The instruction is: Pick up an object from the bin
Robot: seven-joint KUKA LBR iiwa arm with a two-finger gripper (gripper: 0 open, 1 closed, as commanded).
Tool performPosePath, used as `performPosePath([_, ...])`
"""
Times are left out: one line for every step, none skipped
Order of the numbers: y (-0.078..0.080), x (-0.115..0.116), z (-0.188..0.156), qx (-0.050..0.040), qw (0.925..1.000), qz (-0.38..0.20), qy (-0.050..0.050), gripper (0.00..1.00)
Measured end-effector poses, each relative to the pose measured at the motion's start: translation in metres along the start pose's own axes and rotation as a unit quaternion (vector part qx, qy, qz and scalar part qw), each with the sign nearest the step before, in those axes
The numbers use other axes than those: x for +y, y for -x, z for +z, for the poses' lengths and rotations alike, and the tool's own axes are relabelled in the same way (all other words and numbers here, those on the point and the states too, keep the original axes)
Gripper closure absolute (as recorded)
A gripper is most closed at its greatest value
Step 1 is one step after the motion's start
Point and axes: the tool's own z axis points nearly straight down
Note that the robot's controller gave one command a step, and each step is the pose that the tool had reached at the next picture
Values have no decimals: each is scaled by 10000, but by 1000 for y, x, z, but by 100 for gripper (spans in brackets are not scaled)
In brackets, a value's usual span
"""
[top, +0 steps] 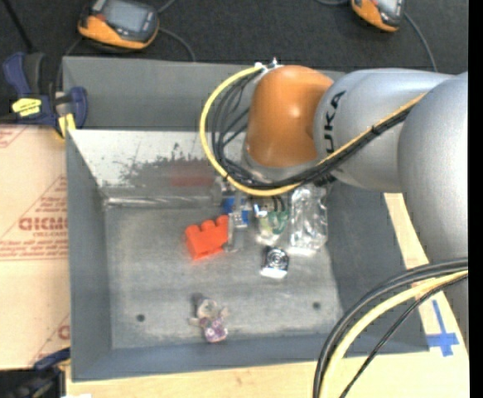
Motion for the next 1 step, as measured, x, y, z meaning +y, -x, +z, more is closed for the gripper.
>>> performPosePath([-4, 4, 56, 46, 9999, -123, 1, 0])
